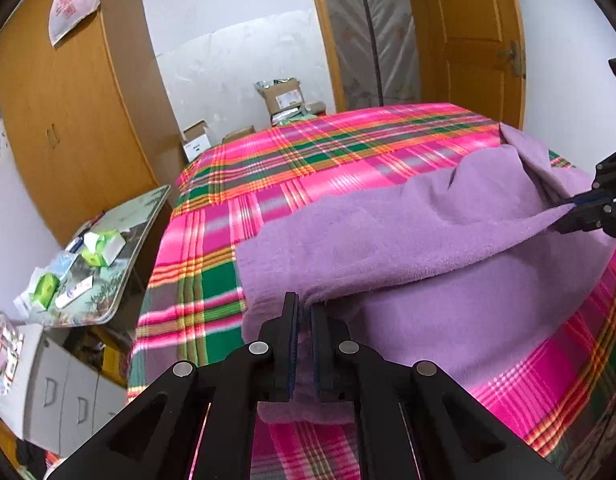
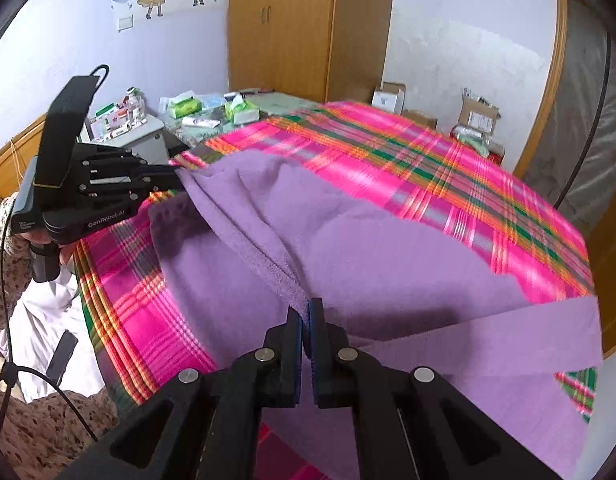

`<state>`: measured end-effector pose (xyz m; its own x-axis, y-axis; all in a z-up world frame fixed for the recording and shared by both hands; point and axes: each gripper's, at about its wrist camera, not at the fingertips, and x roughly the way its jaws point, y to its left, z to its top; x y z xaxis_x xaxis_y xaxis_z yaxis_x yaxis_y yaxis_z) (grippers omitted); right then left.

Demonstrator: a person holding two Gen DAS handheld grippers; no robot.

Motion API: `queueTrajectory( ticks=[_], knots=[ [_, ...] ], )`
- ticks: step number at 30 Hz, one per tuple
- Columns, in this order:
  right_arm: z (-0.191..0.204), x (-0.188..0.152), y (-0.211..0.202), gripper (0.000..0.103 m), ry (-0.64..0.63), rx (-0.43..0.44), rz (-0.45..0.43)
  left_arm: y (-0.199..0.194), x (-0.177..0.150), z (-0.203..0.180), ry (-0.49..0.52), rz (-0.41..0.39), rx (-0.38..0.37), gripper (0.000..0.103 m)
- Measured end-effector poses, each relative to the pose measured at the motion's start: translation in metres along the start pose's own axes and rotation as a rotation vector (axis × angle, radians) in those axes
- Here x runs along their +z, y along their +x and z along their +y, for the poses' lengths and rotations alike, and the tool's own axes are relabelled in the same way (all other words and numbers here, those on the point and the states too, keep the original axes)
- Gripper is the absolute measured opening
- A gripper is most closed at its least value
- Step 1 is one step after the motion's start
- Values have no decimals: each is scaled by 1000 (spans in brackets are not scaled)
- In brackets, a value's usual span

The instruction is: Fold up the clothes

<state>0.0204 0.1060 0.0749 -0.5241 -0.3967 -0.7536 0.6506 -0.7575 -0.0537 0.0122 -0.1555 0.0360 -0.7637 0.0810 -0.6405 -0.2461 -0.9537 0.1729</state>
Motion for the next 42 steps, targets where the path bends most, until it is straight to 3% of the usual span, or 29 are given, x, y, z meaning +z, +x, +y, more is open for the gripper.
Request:
queueTrajectory(
  ticks=[6, 14, 26, 34, 42],
  knots=[
    [4, -15, 5, 4, 7, -5, 17, -2, -13, -5, -15, 9, 0, 5],
    [20, -15, -12, 4, -54, -36, -33, -22, -8, -1, -27, -50, 31, 5],
    [18, -34, 9, 4, -1, 22, 26, -11, -34, -4, -43, 18, 39, 5],
    [12, -45, 19, 7, 59, 52, 60, -10, -47, 8, -144, 40, 53, 5],
    [8, -51, 12, 16, 123, 114, 49, -35, -46, 14, -256, -9, 73, 5]
  ],
)
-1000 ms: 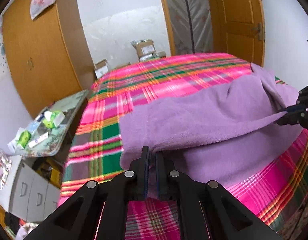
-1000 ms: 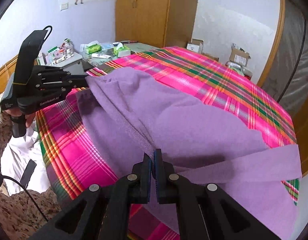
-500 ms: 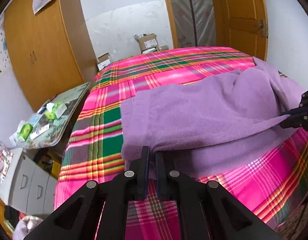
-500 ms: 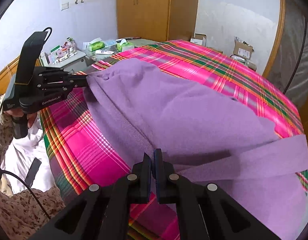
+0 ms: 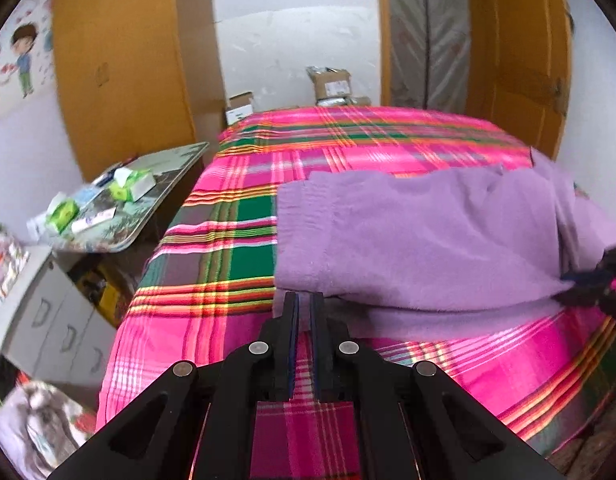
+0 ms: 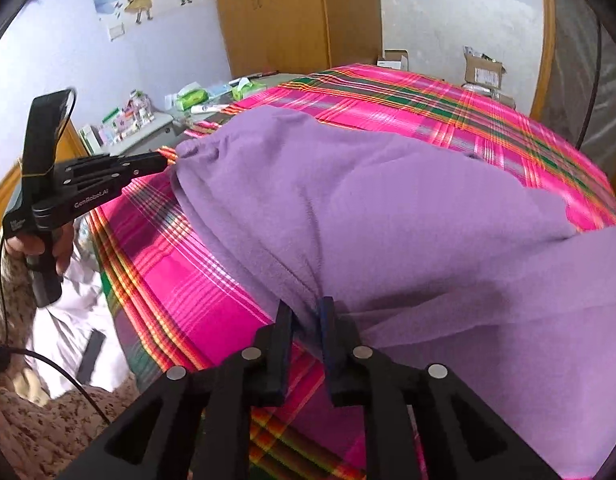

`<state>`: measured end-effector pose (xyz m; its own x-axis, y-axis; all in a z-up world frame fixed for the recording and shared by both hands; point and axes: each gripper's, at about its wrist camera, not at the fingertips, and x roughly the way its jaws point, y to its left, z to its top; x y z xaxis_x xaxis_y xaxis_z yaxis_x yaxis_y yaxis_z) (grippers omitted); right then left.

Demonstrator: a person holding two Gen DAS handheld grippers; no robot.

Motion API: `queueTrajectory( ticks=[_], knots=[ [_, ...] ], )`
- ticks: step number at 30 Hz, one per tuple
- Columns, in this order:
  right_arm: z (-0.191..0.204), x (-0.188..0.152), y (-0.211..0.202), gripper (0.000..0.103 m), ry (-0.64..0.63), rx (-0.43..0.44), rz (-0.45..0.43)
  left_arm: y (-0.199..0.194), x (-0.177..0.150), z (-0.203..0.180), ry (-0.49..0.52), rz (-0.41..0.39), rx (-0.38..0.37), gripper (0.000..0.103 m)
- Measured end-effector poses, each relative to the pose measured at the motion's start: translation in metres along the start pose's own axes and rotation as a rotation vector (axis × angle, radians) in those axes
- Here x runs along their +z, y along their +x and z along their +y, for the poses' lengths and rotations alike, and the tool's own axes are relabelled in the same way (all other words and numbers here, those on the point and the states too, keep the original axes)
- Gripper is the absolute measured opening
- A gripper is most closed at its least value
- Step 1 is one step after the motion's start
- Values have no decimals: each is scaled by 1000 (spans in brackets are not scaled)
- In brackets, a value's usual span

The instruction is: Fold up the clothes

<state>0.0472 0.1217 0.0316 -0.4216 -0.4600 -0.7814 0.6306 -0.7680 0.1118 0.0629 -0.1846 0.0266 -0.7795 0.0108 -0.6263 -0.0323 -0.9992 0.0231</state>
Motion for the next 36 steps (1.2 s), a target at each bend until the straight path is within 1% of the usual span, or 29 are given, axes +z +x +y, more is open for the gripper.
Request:
queueTrajectory(
  ticks=[2, 5, 8, 9, 10, 12, 14, 16, 18, 19, 21, 24, 26, 28, 29, 31, 34, 36],
  knots=[
    [-1, -1, -1, 17, 14, 23, 4, -8, 2, 3, -37, -25, 4, 5],
    [-3, -1, -6, 17, 29, 60, -1, -17, 6, 2, -73, -51, -11, 5],
    [-14, -4, -16, 17, 83, 97, -28, -20, 12, -11, -55, -68, -36, 5],
    [-21, -5, -22, 17, 107, 90, -46, -21, 14, -16, -44, -73, -55, 7],
    [-28, -6, -27, 17, 132, 83, -64, -20, 16, -22, -34, -78, -72, 10],
    [-43, -8, -37, 17, 182, 67, -101, -18, 21, -34, -16, -83, -108, 11],
    [-64, -11, -46, 17, 254, 26, -126, -13, 25, -46, -7, -83, -151, 12],
    [-95, -16, -56, 17, 355, -30, -148, -8, 27, -59, 2, -81, -196, 12],
    [-114, -20, -63, 17, 418, -75, -169, -3, 28, -78, 26, -71, -256, 12],
    [-123, -23, -65, 17, 441, -101, -180, -1, 28, -86, 38, -64, -278, 15],
    [-140, -23, -70, 17, 471, -159, -193, 5, 29, -102, 63, -49, -322, 17],
    [-165, -24, -76, 17, 516, -244, -213, 10, 31, -122, 94, -36, -373, 17],
    [-183, -23, -79, 17, 552, -268, -231, 12, 34, -135, 112, -33, -406, 17],
    [-198, -20, -79, 18, 573, -297, -231, 16, 38, -146, 131, -19, -438, 24],
    [-203, -17, -78, 18, 576, -308, -230, 17, 40, -151, 139, -15, -450, 25],
    [-215, -12, -76, 23, 590, -339, -227, 21, 43, -160, 151, -7, -472, 25],
    [-234, -1, -75, 27, 608, -355, -234, 26, 44, -174, 175, 2, -498, 26],
    [-245, 8, -72, 30, 590, -380, -226, 32, 43, -181, 175, 16, -509, 26]
  ],
)
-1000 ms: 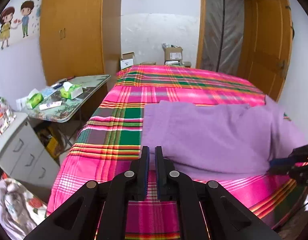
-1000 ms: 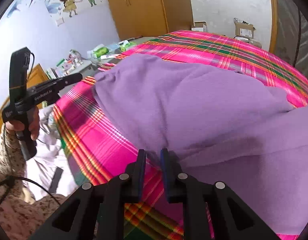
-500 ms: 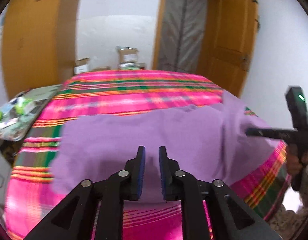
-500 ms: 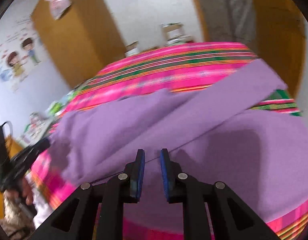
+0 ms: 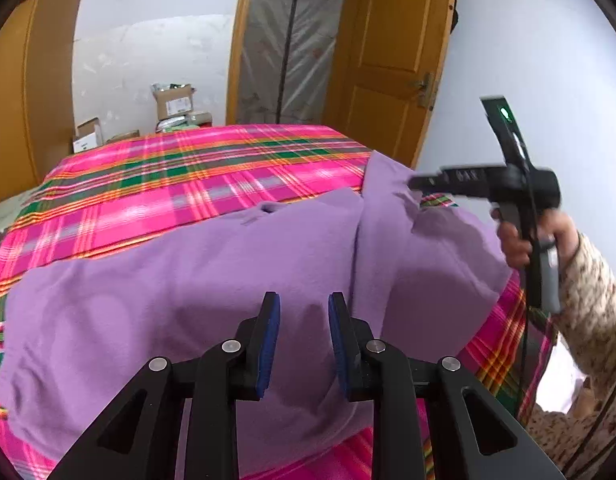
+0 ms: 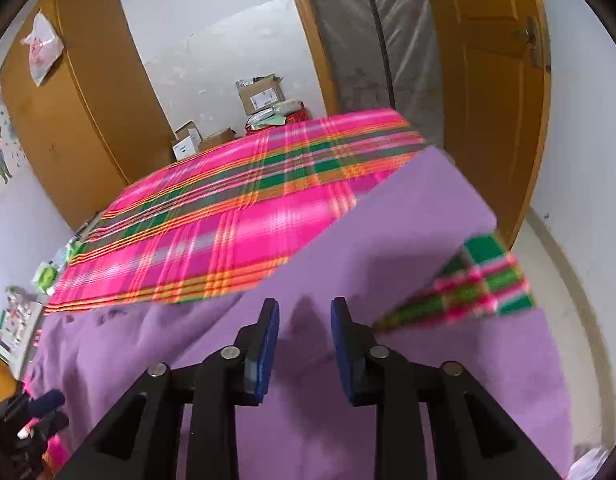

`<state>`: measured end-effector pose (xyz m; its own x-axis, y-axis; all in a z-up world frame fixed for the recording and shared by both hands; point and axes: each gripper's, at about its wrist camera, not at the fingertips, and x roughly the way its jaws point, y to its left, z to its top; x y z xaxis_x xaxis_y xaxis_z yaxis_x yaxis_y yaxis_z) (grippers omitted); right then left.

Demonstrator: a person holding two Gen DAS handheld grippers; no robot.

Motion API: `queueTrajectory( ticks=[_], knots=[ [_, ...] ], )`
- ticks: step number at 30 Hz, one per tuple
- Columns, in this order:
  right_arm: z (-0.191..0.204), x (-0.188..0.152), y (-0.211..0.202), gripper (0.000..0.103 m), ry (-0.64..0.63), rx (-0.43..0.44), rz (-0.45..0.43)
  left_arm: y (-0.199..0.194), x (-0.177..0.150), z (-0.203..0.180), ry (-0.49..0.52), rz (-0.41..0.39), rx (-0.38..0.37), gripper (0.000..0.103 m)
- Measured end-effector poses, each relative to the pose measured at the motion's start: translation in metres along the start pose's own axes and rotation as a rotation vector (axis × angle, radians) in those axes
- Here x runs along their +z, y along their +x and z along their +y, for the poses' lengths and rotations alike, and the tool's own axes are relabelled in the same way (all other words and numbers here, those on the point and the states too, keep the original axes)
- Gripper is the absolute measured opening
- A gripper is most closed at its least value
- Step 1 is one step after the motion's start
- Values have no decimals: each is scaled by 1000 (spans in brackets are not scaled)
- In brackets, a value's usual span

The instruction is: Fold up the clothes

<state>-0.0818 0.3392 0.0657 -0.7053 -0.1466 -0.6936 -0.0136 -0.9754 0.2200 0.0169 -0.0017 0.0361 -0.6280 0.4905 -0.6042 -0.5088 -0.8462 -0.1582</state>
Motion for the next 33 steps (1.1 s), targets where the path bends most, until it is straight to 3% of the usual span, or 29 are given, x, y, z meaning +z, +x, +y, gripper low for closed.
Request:
queueTrajectory(
  ticks=[3, 14, 25, 33],
  knots=[
    [-2, 17, 17, 31, -34, -37, 20, 10, 0, -1, -18, 28, -13, 26],
    [-35, 62, 73, 32, 88, -89, 101, 33, -4, 5, -61, 136, -52, 26],
    [-47, 85, 117, 32, 149, -155, 191, 37, -4, 2, -63, 160, -75, 33],
    [-44, 81, 116, 5, 104, -247, 187, 36, -3, 2, -66, 164, -79, 33]
  ],
)
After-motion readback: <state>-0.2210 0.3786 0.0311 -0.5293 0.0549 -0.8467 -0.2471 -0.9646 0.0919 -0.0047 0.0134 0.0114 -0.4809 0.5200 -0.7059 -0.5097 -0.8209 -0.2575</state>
